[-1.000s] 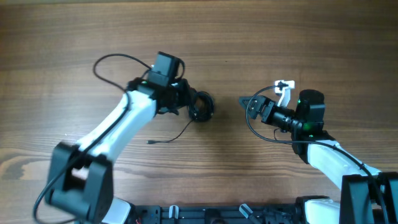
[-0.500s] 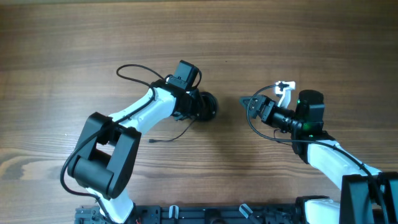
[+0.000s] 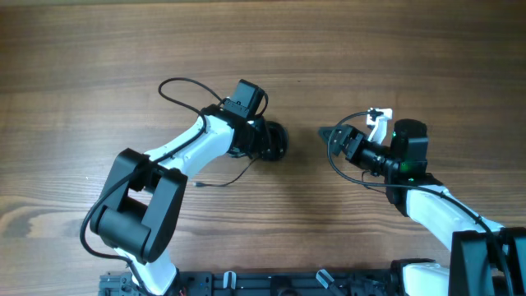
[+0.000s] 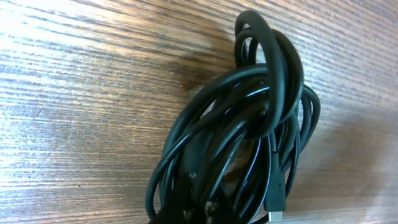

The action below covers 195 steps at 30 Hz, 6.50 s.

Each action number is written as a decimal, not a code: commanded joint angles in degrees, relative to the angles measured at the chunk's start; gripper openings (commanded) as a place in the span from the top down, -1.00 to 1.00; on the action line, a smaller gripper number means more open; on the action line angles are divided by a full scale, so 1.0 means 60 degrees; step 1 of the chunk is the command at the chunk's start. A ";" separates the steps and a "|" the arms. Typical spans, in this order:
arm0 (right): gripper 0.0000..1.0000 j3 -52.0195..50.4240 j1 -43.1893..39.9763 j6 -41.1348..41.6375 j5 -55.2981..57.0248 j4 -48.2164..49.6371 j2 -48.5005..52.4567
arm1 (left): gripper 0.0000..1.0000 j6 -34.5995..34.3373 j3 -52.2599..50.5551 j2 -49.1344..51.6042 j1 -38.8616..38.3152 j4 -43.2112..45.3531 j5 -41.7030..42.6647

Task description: Untangle cables

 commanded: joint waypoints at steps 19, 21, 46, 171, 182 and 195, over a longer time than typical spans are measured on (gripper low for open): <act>-0.99 0.0058 0.0408 0.0007 -0.2393 0.1220 0.0062 | 0.92 0.6889 -0.0127 -0.2506 0.0004 -0.1399 0.1628; -0.99 0.0055 0.0550 -0.0211 -0.2390 0.1260 0.0062 | 0.92 0.7300 -0.0127 -0.2652 0.0004 -0.1537 0.1974; -0.35 0.0055 0.0794 -0.0612 -0.2983 0.1279 0.0062 | 0.92 0.8743 -0.0127 -0.3891 0.1534 -0.2681 0.8623; -0.75 0.0055 0.0426 0.0685 -0.1807 0.2477 0.0062 | 0.92 0.5541 -0.0127 -0.2783 0.0226 -0.0364 0.5231; -0.81 0.0058 -0.1158 -0.0153 -0.3880 0.4309 0.0062 | 0.92 0.7027 -0.0127 -0.2783 0.0251 -0.0605 0.5260; -0.79 0.0058 -0.0648 -0.0255 -0.4313 0.3719 0.0117 | 0.92 0.6896 -0.0127 -0.2765 0.0470 0.0302 0.7661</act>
